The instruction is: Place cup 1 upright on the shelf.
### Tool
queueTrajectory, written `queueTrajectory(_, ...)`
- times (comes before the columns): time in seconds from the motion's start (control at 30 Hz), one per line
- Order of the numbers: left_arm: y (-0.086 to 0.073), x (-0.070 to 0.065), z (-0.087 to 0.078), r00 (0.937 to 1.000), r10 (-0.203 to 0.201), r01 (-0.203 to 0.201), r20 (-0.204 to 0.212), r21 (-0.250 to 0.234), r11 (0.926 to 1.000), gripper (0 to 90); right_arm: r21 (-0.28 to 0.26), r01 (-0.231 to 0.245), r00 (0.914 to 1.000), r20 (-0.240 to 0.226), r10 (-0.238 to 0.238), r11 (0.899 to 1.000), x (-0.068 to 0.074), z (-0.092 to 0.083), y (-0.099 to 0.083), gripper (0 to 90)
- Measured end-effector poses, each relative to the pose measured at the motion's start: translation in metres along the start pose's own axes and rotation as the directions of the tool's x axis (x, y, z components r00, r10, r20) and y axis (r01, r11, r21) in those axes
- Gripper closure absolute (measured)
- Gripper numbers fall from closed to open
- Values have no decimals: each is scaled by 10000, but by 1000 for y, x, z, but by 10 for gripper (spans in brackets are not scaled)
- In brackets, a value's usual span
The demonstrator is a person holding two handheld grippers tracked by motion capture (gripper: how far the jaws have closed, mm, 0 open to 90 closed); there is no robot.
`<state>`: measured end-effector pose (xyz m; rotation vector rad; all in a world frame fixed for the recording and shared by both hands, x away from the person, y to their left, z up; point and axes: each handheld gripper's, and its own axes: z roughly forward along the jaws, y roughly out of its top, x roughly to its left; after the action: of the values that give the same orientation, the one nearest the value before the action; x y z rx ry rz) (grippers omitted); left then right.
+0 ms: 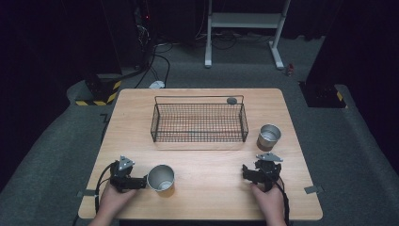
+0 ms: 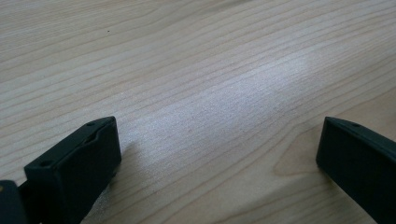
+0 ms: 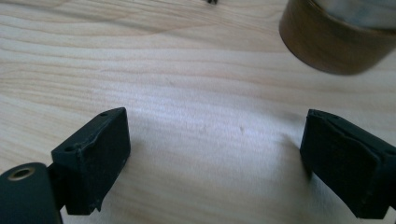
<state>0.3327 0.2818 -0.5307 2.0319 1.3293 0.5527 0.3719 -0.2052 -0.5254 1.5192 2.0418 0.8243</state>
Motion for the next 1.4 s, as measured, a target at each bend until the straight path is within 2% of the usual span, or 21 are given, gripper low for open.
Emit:
queueTrajectory(0.4,0,0,-1,10000,66,-66,-10,28,10000,2,9,340,9989,-310,-340,9994,5,-9,-9,84)
queueTrajectory(1.1,1,2,-1,9998,143,-146,151,215,9997,1,5,381,9986,-369,-381,9993,6,-9,-9,84)
queueTrajectory(1.27,2,3,-3,9994,85,-92,347,199,9998,2,1,405,9984,-391,-404,9992,6,-9,-9,84)
queueTrajectory(1.4,2,3,-7,9987,119,-119,500,-7,9999,4,-5,422,9983,-391,-422,9991,6,-9,-9,84)
